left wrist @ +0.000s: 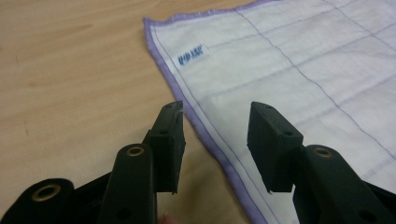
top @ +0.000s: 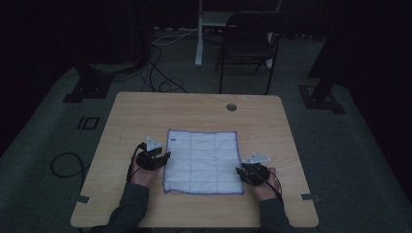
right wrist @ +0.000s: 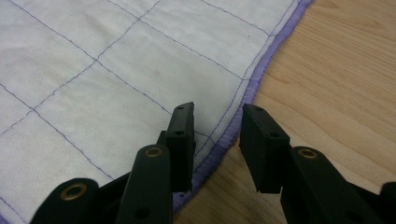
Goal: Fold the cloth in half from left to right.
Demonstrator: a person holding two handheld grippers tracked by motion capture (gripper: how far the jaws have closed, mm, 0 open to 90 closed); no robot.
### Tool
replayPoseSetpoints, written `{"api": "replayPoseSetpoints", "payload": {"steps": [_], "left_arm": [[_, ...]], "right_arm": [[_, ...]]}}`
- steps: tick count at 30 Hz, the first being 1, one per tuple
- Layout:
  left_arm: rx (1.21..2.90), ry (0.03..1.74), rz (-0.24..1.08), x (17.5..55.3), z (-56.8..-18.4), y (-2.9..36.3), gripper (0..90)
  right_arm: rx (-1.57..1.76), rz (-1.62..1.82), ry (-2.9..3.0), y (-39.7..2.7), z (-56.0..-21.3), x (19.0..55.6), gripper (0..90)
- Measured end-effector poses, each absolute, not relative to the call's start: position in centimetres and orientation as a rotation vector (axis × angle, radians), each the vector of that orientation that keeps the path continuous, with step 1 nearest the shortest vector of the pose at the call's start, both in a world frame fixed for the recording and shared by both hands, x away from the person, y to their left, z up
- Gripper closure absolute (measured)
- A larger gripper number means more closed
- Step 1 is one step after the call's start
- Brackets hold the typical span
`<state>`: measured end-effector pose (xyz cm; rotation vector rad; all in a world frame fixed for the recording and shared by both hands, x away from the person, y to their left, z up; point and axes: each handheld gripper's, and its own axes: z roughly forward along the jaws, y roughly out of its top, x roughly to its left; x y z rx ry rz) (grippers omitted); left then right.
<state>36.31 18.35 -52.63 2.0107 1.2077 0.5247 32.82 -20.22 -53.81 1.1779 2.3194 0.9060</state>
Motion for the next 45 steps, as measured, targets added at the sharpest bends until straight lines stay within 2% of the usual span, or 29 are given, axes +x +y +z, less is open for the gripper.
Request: {"api": "replayPoseSetpoints", "payload": {"steps": [8,19,27,29,31,32,33,38,41,45], "left_arm": [[2.013,1.250,0.529,34.4,-53.4,18.1,54.8],[2.023,1.260,0.520,34.2,-54.2,17.6,51.5],[2.023,1.234,0.533,34.1,-54.4,15.5,50.7],[2.029,1.234,0.528,34.1,-54.3,15.4,53.4],[2.037,1.231,0.531,34.1,-54.2,15.3,61.4],[2.037,1.228,0.520,34.1,-54.2,15.4,61.4],[2.036,1.226,0.513,34.2,-54.2,15.5,70.3],[2.066,1.236,0.477,34.5,-53.8,15.8,84.6],[2.078,1.229,0.468,34.7,-53.7,16.1,85.7],[2.083,1.222,0.471,34.8,-53.7,16.4,85.8]], "right_arm": [[1.185,0.922,2.318,-20.3,-53.9,32.8,65.6],[1.185,0.935,2.314,-20.5,-54.0,32.8,65.6],[1.187,0.938,2.308,-20.5,-54.0,32.7,65.7],[1.196,0.948,2.309,-20.5,-54.0,32.8,65.6],[1.201,0.950,2.310,-20.6,-54.0,32.8,64.8],[1.202,0.951,2.308,-20.6,-54.0,32.9,63.8],[1.193,0.953,2.305,-20.6,-54.0,33.0,65.2],[1.168,0.973,2.250,-20.1,-53.5,33.3,73.5],[1.156,0.986,2.254,-19.8,-53.3,33.7,81.5],[1.124,0.982,2.277,-19.1,-53.5,34.3,83.9]]}}
